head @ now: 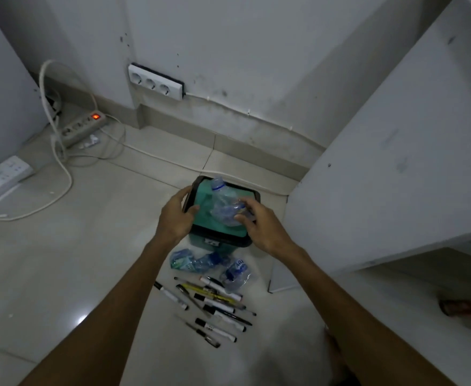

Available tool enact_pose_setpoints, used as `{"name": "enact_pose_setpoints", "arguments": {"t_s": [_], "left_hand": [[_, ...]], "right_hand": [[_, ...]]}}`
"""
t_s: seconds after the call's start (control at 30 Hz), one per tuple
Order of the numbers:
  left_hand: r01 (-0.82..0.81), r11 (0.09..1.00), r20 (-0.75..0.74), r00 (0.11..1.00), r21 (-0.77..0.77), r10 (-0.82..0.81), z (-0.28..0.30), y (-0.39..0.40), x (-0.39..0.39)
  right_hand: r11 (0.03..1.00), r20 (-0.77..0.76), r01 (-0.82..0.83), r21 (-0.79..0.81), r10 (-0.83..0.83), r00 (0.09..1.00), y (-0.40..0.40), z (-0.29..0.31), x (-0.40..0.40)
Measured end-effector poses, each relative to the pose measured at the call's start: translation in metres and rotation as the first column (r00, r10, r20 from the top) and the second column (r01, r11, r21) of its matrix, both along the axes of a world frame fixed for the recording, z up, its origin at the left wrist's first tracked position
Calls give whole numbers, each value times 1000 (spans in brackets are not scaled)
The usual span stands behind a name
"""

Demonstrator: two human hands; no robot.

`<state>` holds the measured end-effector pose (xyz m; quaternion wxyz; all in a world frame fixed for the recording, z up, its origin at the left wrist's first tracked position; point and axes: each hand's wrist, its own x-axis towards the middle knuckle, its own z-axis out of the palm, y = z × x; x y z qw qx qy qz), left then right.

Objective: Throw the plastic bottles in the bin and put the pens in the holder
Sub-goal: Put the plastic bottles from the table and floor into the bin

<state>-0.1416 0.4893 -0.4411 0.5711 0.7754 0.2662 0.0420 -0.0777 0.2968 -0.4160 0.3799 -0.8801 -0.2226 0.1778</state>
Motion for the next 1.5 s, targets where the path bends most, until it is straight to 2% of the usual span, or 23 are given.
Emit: {"name": "enact_pose_setpoints", "arguments": {"t_s": [0.17, 0.37, 0.63, 0.83, 1.0, 1.27, 1.4, 1.5], "left_hand": [[-7, 1000, -30, 1000, 2, 7, -18, -5, -2], [-26, 999, 4, 1000, 41, 26, -27, -4, 0], [-54, 998, 24, 998, 39, 53, -34, -6, 0], [-27, 999, 24, 999, 26, 26, -30, -6, -3], [-12, 999, -1, 1000, 35, 12, -28, -5, -7], [-3, 1000, -80, 997, 24, 5, -16, -5, -20], [14, 999, -79, 997, 52, -10, 13, -12, -34], [1, 997, -53, 999, 83, 3, 55, -15, -42]], "right_hand": [[973, 137, -97, -209, 127, 982, 0, -17, 1], [934, 223, -87, -346, 172, 960, 4, -31, 8], [879, 441, 25, -477, 214, 872, 18, -47, 5], [803, 505, 124, -583, 238, 830, 25, -57, -3], [836, 542, 185, -517, 152, 827, 20, -58, -13], [861, 429, 112, -496, 131, 894, 1, -37, -25], [905, 420, 118, -409, 72, 905, -4, -3, -39], [926, 453, 145, -348, 31, 891, -7, 40, -50]]}}
